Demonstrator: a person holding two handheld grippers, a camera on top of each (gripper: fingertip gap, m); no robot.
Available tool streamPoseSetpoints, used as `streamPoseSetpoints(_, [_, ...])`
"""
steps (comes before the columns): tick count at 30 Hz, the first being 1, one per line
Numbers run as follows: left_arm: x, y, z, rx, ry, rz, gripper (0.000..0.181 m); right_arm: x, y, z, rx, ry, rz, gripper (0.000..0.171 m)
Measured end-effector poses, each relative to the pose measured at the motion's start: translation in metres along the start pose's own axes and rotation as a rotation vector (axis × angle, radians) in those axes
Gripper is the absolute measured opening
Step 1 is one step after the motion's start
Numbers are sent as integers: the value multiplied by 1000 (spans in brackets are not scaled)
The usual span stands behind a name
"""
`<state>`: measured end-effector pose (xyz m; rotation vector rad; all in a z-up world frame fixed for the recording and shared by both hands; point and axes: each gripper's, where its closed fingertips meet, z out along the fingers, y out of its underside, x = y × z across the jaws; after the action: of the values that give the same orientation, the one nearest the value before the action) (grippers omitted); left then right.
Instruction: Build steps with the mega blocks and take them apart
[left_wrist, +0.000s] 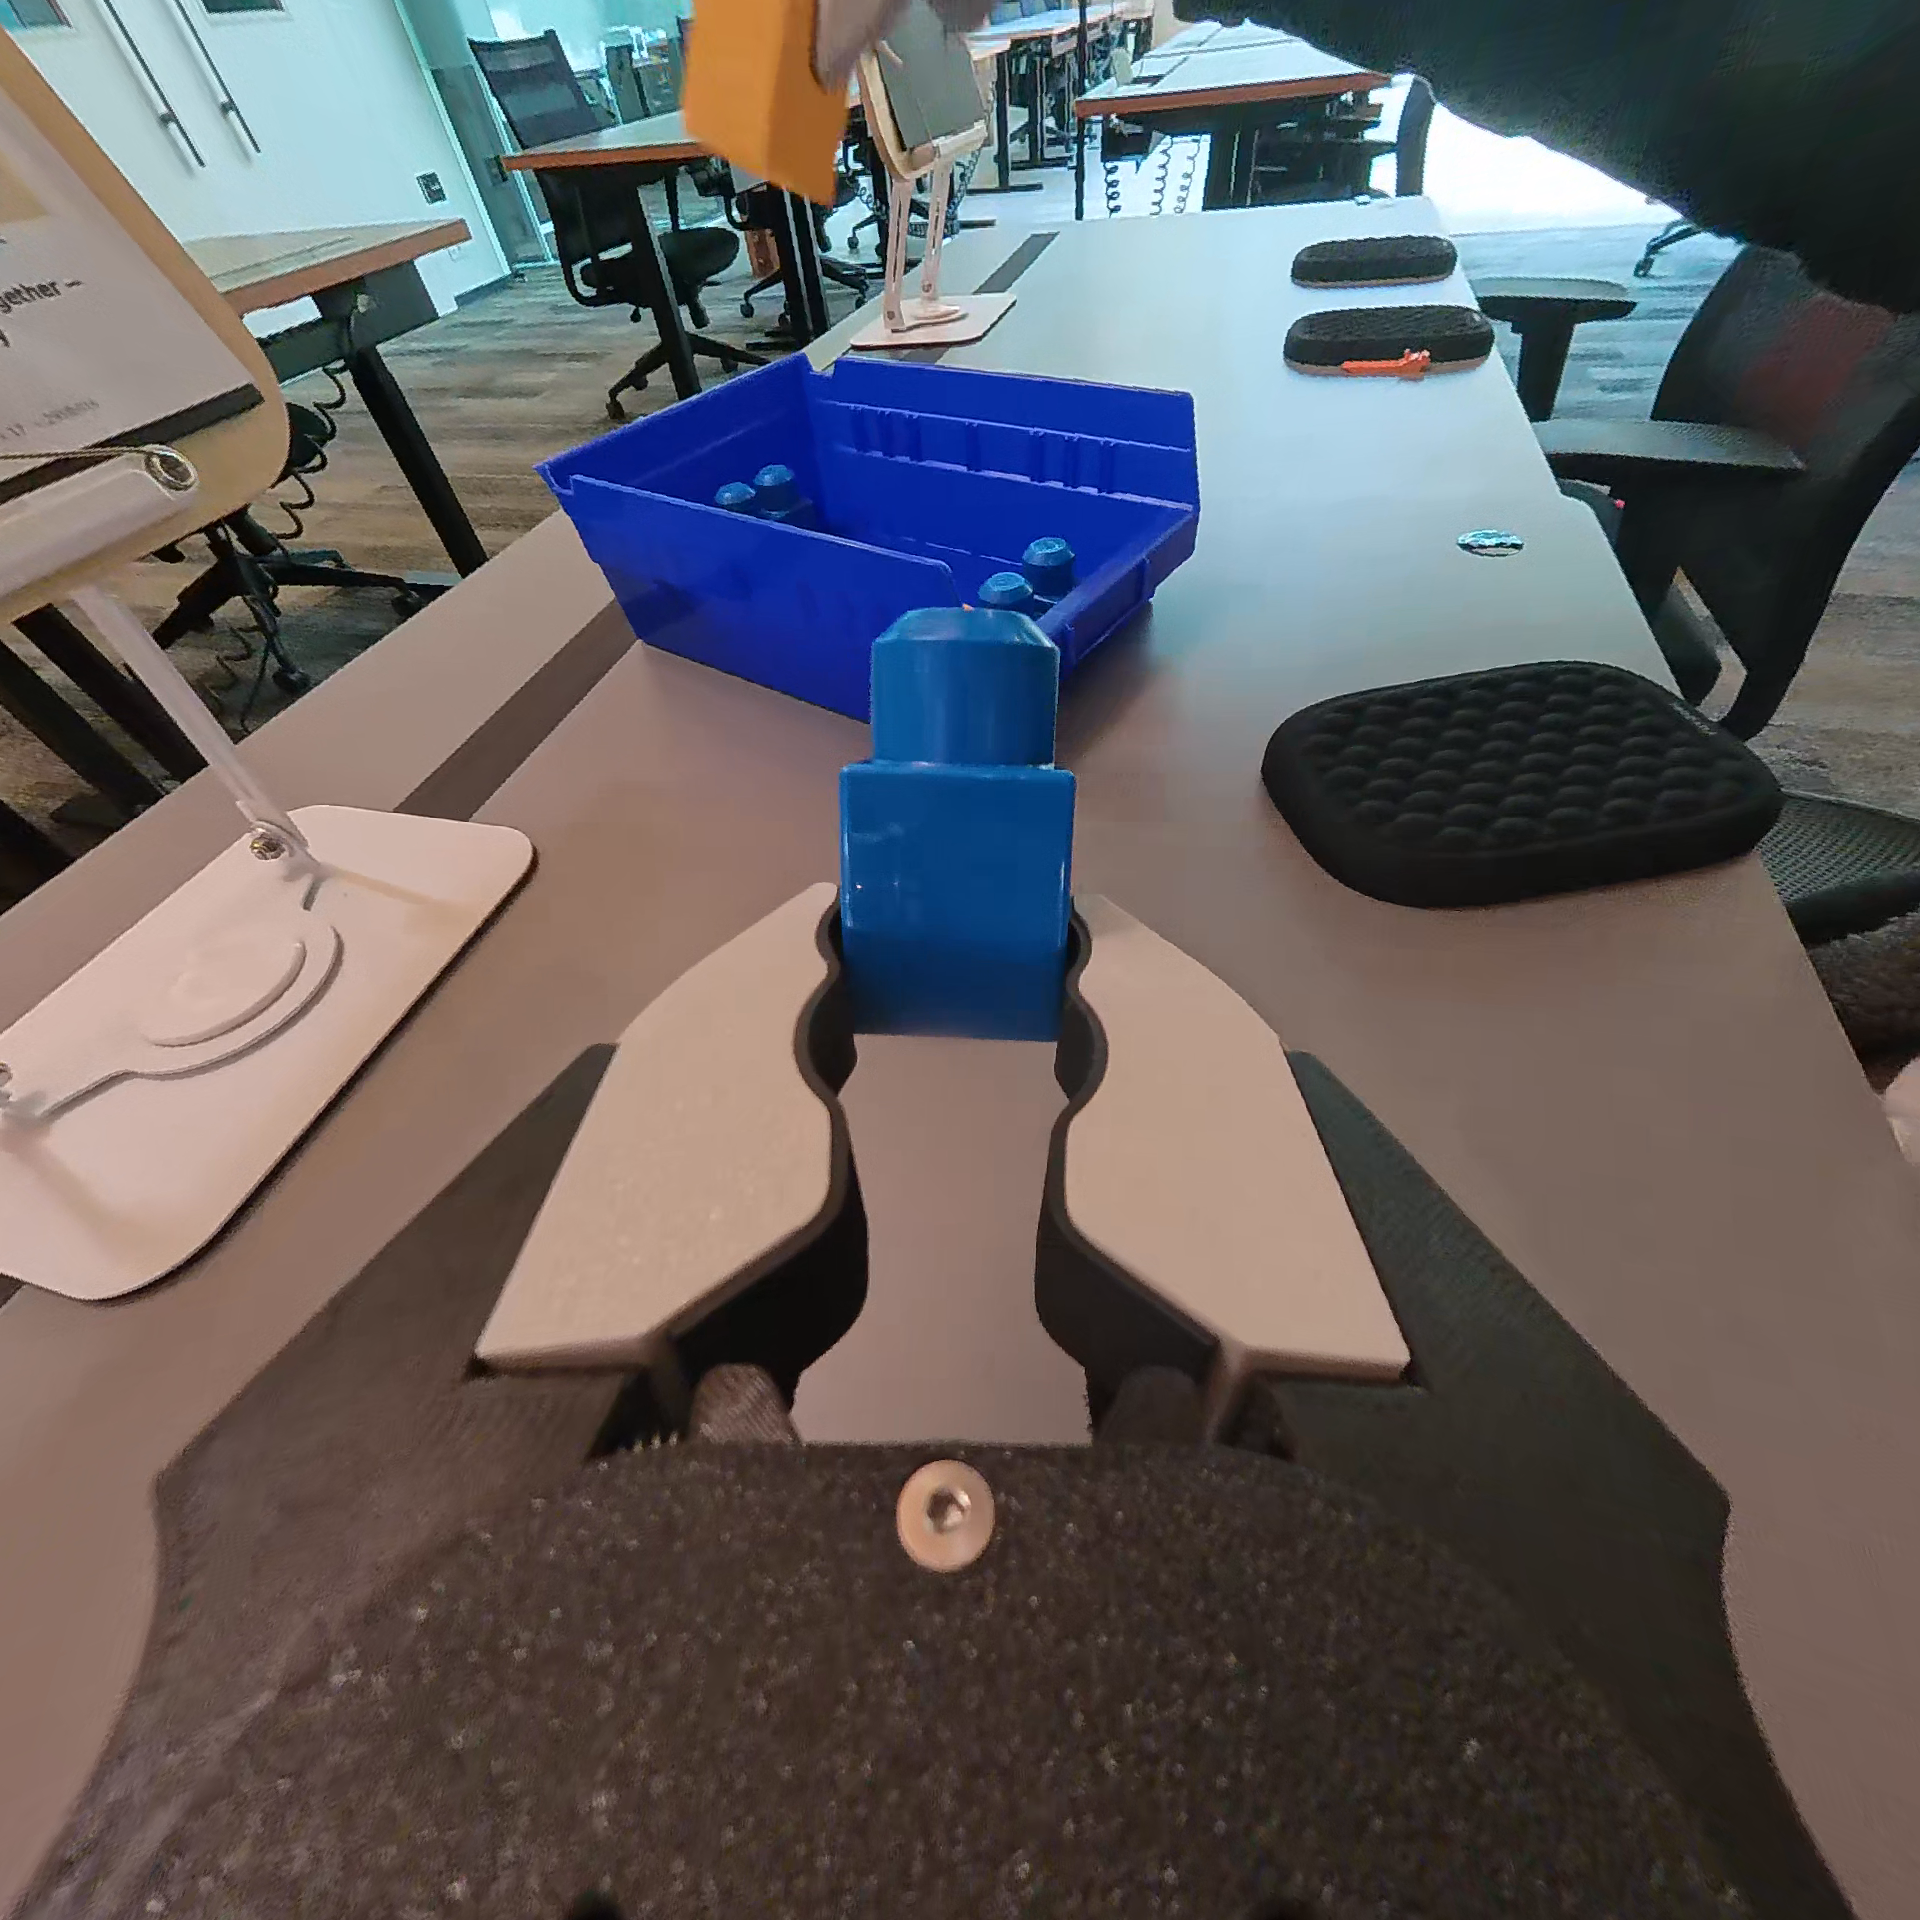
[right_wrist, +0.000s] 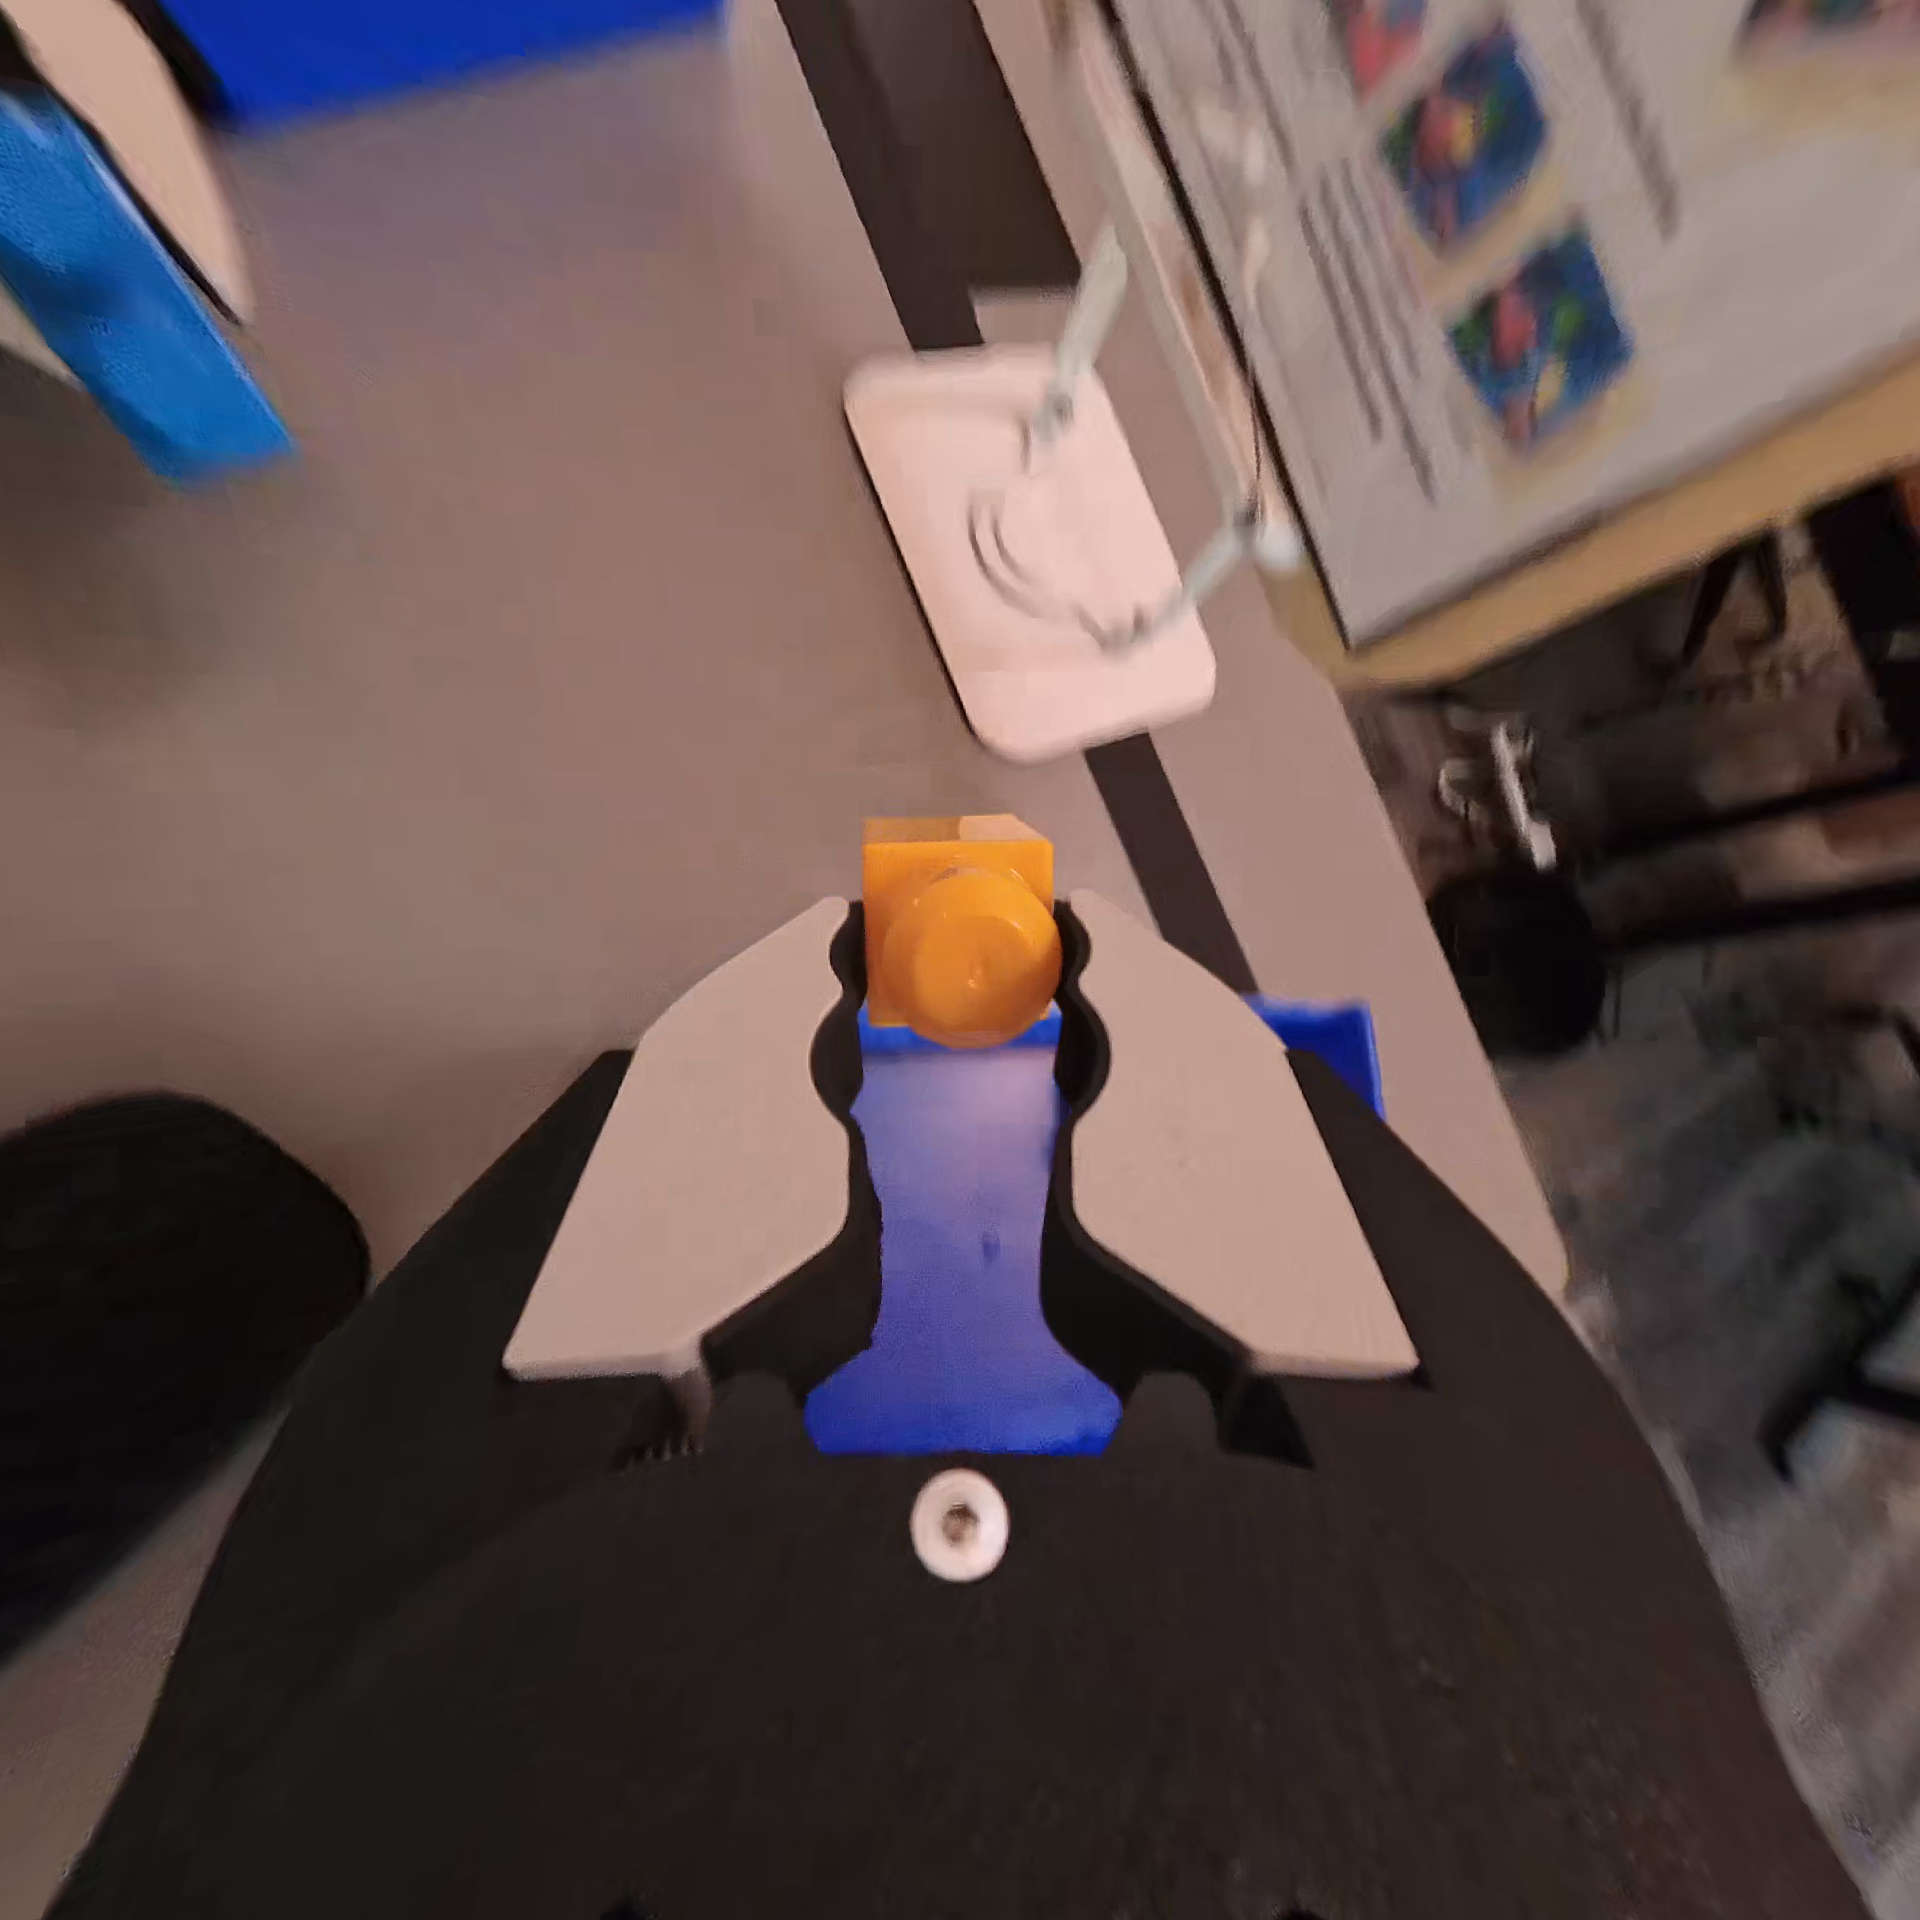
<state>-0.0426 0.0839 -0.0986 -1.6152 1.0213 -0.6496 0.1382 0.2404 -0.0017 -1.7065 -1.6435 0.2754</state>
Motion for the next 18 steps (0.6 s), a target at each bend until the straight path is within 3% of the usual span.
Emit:
streamPoseSetpoints(4, [-2, 0, -1, -2, -7, 0, 36, 11, 90, 9, -253, -20, 70, 34])
streamPoseSetpoints(9, [-4, 2, -1, -6, -11, -1, 36, -11, 180, 14, -498, -106, 101, 34])
streamPoseSetpoints(18, [-2, 5, 2, -20, -6, -2, 36, -47, 225, 24, -564, -175, 103, 34])
